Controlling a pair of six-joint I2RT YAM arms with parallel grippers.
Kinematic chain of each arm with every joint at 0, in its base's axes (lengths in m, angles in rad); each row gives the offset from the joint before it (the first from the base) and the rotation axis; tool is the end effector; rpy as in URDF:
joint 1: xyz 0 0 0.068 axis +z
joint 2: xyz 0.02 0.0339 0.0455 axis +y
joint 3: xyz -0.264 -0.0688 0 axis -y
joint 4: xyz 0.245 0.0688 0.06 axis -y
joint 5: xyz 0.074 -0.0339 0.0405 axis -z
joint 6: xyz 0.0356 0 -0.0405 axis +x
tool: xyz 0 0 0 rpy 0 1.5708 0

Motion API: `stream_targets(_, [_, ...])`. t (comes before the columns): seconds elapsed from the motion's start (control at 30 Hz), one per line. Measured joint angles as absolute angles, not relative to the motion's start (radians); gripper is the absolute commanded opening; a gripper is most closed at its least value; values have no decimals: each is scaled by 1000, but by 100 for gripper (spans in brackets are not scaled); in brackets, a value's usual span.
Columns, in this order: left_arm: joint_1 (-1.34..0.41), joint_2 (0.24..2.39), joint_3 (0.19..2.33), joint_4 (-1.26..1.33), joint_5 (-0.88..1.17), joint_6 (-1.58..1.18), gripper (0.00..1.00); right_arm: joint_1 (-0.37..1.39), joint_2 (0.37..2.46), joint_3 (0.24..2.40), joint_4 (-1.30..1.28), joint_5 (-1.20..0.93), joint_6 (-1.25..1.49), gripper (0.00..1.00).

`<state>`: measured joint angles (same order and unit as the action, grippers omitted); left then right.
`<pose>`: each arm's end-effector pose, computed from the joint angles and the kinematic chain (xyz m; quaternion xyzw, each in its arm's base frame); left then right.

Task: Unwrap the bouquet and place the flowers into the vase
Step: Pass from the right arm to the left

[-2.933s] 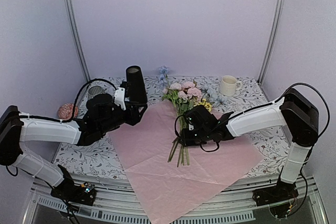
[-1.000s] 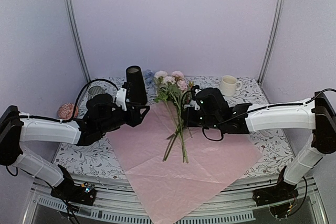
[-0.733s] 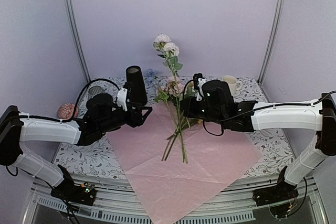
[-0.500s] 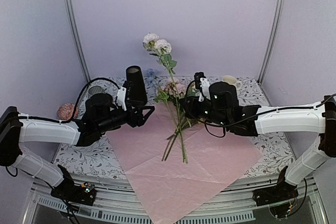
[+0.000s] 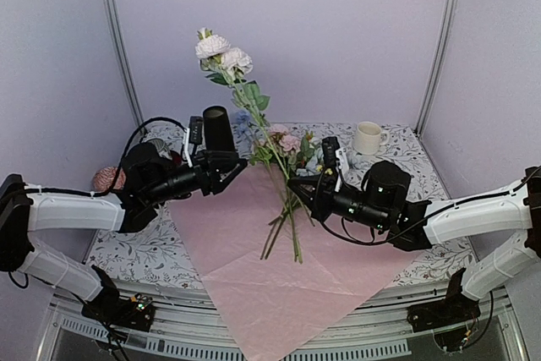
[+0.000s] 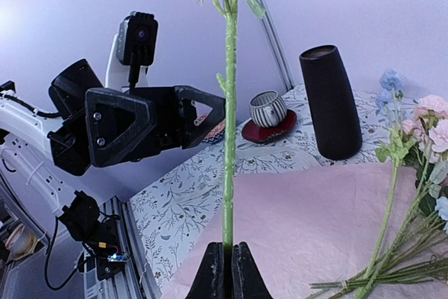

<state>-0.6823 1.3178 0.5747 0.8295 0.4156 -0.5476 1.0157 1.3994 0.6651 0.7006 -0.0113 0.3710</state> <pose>0.2091 -0.1884 0.2567 0.1962 0.6496 -0.5299 0.5086 0.1612 0.2608 0.2503 -0.2315 0.6806 0.4474 0.5320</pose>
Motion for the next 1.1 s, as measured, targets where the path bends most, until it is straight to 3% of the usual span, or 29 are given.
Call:
stream_targets(0.37, [-682,1382,691,971,486,-721,58,1023,1402,658,832,-110,326,3])
stream_targets(0.7, [-683,1428,741,1000,525,-785,58,1034,1419,658,855,-131,313,3])
stream_targets(0.9, [-684,1444,770,1019,535,-799,39,1034,1438,658,864,-139,312,3])
stream_targets(1.0, [-685,1468,781,1028,538,-807,20,1035,1453,658,866,-141,309,4])
stream_targets(1.03, [-685,1475,784,1028,538,-811,14,1035,1457,658,866,-141,309,9])
stream_targets(1.1, [-685,1489,791,1027,540,-810,5,1035,1466,658,865,-140,304,29])
